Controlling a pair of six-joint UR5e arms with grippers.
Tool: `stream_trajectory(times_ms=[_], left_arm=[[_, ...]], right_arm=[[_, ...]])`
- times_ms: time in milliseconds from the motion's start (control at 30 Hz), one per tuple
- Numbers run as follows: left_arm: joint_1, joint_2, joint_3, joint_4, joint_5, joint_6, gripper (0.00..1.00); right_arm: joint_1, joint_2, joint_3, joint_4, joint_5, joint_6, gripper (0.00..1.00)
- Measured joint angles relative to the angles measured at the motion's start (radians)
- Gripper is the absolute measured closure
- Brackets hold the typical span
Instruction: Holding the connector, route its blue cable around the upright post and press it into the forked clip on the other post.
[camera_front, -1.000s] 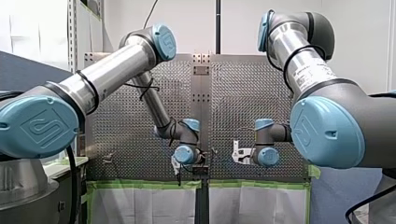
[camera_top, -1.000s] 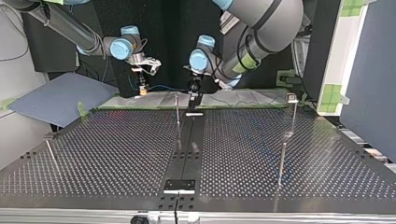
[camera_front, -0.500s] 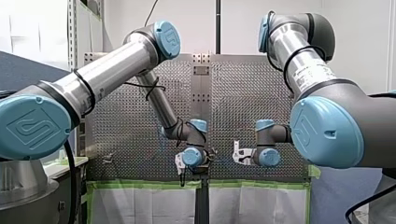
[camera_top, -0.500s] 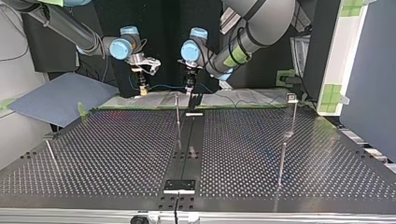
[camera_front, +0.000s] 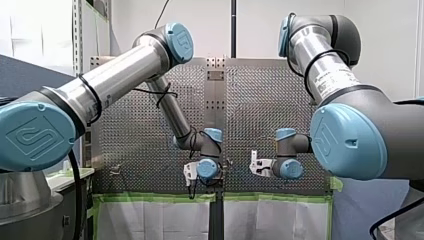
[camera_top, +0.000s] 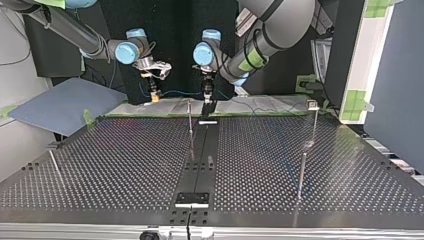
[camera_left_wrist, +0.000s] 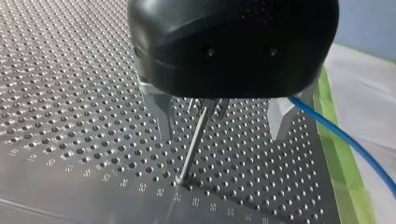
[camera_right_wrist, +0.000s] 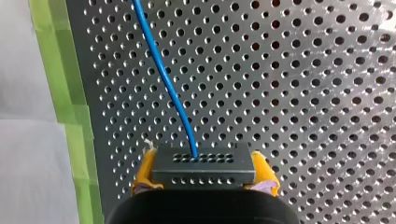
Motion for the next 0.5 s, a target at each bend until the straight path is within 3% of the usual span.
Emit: stream_trajectory(times_ms=[267, 500], left_arm=[[-0.006, -0.002, 0.006, 0.004, -0.008, 0.061, 0.00], [-0.013, -0.002, 0.007, 0.048, 0.000, 0.124, 0.00]], right_arm=[[-0.010, 0.002, 0.000, -0.002, -0.021, 0.010, 1.00], [-0.020, 0.003, 0.000, 0.004, -0.023, 0.012, 1.00]])
